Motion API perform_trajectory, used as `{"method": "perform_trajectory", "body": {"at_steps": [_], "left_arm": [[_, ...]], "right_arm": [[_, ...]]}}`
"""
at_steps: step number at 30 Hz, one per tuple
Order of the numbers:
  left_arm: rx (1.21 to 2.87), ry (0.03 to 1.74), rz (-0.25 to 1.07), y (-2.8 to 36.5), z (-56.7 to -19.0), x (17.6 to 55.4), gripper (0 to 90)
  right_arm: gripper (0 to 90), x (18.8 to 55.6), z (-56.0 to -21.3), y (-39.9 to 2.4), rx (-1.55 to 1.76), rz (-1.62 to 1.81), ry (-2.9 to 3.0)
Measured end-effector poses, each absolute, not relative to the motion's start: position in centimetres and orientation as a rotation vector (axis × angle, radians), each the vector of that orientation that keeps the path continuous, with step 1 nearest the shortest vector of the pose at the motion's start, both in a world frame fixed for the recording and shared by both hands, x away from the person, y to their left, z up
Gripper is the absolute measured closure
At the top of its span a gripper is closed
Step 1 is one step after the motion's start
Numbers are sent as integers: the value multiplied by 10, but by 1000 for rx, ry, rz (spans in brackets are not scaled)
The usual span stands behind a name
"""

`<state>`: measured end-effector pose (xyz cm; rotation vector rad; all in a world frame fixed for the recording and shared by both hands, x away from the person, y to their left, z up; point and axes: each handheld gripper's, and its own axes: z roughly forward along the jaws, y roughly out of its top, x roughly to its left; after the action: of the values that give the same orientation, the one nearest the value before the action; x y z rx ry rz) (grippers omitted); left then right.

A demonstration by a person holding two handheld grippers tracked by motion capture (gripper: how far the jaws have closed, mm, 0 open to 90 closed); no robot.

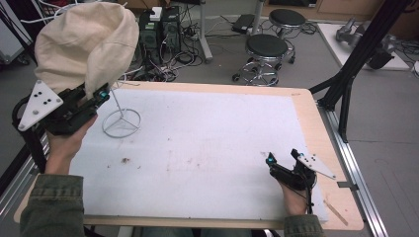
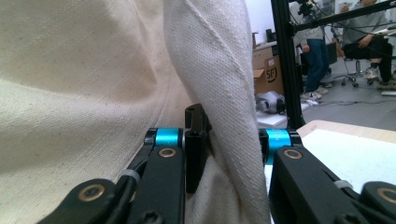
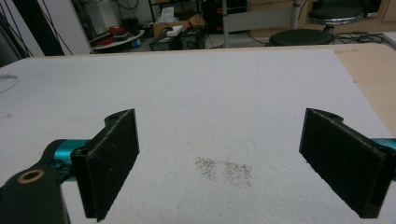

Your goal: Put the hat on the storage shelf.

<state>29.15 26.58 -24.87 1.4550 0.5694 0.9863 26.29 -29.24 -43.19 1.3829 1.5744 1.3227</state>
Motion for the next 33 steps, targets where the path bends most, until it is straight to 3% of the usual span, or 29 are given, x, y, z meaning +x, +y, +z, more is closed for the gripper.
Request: {"method": "perform_trajectory", "body": {"at_steps": [33], "left_arm": [[1442, 527, 893, 273, -250, 286, 731]], "right_arm": [[111, 263, -432, -292, 1379, 1319, 1574]]}}
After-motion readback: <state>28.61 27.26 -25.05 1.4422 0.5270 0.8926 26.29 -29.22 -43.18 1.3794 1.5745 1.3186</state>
